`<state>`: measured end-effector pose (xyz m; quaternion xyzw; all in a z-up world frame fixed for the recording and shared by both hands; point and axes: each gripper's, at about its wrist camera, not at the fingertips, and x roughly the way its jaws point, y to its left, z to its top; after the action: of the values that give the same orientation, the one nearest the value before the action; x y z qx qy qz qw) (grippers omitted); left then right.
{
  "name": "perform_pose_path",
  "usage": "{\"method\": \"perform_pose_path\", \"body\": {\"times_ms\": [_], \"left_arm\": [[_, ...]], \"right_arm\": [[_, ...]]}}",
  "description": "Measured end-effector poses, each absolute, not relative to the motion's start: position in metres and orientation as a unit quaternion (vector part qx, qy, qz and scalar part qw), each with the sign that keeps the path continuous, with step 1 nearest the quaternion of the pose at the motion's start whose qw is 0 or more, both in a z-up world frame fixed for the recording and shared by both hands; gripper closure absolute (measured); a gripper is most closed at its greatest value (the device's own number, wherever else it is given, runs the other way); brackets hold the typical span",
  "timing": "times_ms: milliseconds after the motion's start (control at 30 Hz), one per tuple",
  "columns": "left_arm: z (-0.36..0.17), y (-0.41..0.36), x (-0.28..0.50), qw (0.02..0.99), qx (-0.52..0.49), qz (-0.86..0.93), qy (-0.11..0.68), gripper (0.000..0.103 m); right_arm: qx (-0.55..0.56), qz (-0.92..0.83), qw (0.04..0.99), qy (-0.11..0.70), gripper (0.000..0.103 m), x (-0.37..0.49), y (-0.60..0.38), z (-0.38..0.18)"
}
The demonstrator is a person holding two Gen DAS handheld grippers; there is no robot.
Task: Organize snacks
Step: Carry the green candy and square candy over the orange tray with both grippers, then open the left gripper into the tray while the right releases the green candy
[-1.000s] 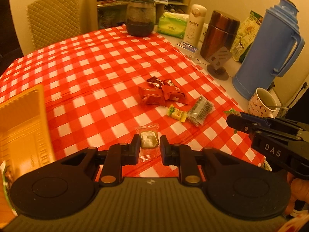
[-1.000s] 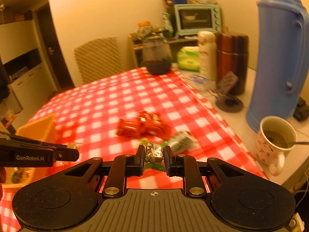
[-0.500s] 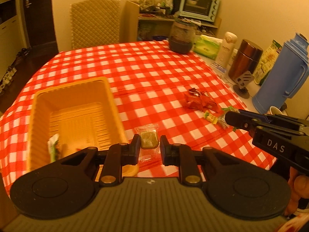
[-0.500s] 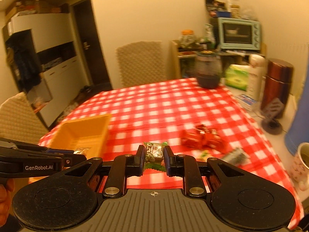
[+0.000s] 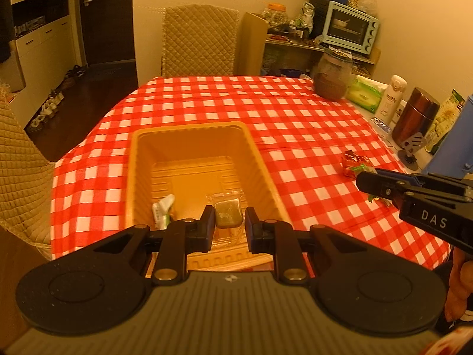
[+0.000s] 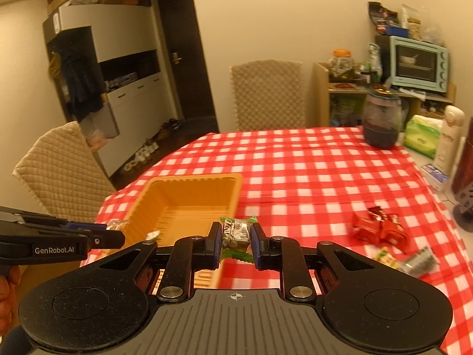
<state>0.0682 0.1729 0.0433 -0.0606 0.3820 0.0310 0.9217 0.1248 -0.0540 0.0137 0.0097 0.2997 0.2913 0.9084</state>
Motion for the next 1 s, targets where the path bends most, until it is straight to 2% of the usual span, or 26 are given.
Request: {"method": "perform_pose_path", "body": {"times_ms": [600, 1000], "left_arm": [[0.006, 0.21, 0.1, 0.905, -0.067, 0.042, 0.417, 0.084], [-0.017, 0.217, 0.116, 0.898, -0.079, 0.038, 0.432, 0.084]], "right_arm": [[-0.013, 0.336, 0.879, 0.337, 0.082, 0.157, 0.014, -0.026], [-0.017, 0.332, 0.872, 0.358, 0.082, 0.174, 0.026, -0.049]]}}
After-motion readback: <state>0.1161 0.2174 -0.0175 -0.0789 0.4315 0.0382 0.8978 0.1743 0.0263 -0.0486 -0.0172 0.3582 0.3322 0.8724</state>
